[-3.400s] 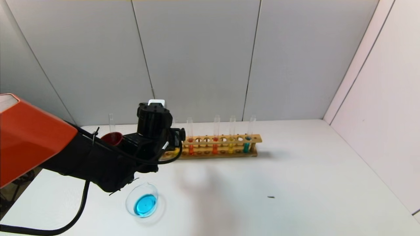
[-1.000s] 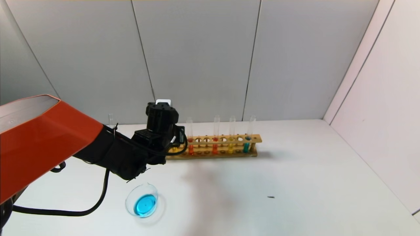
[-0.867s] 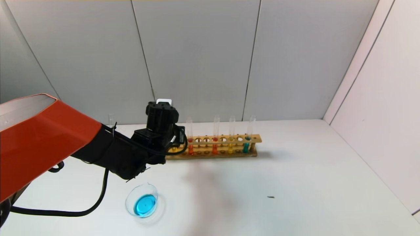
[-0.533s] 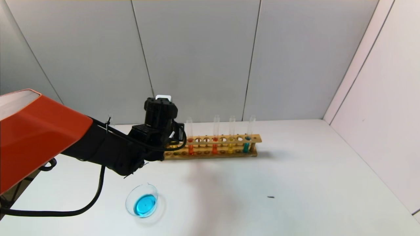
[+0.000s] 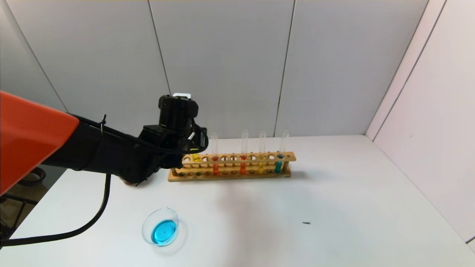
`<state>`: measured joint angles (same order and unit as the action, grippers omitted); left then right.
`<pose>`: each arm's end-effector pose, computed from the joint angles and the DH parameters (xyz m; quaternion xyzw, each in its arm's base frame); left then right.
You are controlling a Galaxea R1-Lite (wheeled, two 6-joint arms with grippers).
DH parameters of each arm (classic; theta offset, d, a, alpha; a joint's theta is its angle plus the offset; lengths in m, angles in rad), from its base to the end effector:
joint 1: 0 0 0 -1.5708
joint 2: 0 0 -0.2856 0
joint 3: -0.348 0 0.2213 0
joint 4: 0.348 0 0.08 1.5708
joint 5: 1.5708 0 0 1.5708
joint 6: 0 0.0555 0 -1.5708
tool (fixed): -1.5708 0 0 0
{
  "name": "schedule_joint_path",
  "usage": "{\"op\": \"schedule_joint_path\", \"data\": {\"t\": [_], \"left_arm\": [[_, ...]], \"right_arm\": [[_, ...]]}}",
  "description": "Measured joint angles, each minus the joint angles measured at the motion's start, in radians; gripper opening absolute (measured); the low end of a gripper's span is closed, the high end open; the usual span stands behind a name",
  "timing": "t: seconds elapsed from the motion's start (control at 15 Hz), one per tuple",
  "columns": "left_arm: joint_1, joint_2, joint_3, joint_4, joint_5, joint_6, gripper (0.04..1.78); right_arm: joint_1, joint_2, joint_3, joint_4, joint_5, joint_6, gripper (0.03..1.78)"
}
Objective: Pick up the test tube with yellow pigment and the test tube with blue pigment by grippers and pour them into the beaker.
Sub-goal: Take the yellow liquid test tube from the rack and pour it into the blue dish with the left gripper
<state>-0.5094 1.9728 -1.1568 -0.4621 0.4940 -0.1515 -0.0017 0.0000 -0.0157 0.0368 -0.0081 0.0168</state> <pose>0.3884 -0.1868 0.1183 0.0099 0.1545 0.0041 0.9879 0.0567 -0.0005 0.0759 0.0084 0.0105 -0.0050 0.9999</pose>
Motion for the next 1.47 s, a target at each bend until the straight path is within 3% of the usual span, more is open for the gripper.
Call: {"op": "schedule_joint_path", "data": {"t": [0.73, 1.27, 1.47], "left_arm": [[0.007, -0.125, -0.208, 0.281, 0.005, 0.013, 0.31], [0.005, -0.343, -0.209, 0.609, 0.010, 0.040, 0.31], [0.002, -0.411, -0.168, 0.667, 0.020, 0.043, 0.31]], "right_arm": [[0.000, 0.000, 0.000, 0.000, 0.000, 0.000, 1.70], [0.000, 0.000, 0.000, 0.000, 0.000, 0.000, 1.70], [0.000, 0.000, 0.000, 0.000, 0.000, 0.000, 1.70]]}}
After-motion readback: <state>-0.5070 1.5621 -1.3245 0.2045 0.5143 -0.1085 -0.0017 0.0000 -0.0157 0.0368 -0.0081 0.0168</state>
